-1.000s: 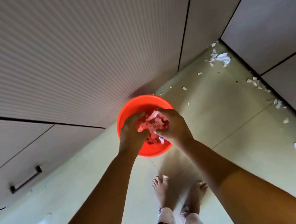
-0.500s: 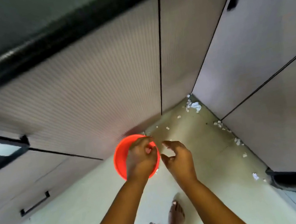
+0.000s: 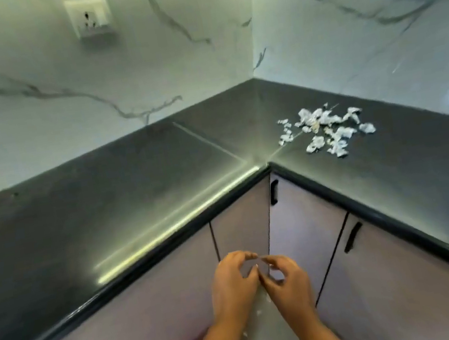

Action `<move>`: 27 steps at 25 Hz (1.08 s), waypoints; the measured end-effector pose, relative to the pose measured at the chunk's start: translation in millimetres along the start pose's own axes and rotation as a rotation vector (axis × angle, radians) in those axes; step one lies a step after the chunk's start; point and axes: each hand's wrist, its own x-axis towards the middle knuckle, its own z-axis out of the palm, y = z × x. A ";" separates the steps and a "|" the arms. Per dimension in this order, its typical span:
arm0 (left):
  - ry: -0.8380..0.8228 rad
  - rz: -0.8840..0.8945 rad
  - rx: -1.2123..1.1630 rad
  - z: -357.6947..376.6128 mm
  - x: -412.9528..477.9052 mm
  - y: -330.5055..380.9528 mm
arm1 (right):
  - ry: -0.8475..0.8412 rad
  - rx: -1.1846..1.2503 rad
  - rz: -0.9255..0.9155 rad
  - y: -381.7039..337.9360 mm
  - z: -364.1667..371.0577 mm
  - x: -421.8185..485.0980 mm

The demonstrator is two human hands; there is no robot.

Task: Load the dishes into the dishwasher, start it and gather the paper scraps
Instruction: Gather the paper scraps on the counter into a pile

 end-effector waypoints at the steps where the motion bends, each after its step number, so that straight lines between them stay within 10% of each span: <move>1: 0.005 0.009 0.006 4.7 15.1 15.1 | 0.001 -0.006 -0.024 -2.5 -12.6 16.9; 11: 0.058 0.140 -0.026 55.6 122.4 153.7 | 0.208 -0.027 -0.106 -18.5 -157.5 153.7; 27: -0.131 0.137 0.176 146.5 288.8 160.9 | 0.113 -0.215 0.210 54.2 -194.5 308.1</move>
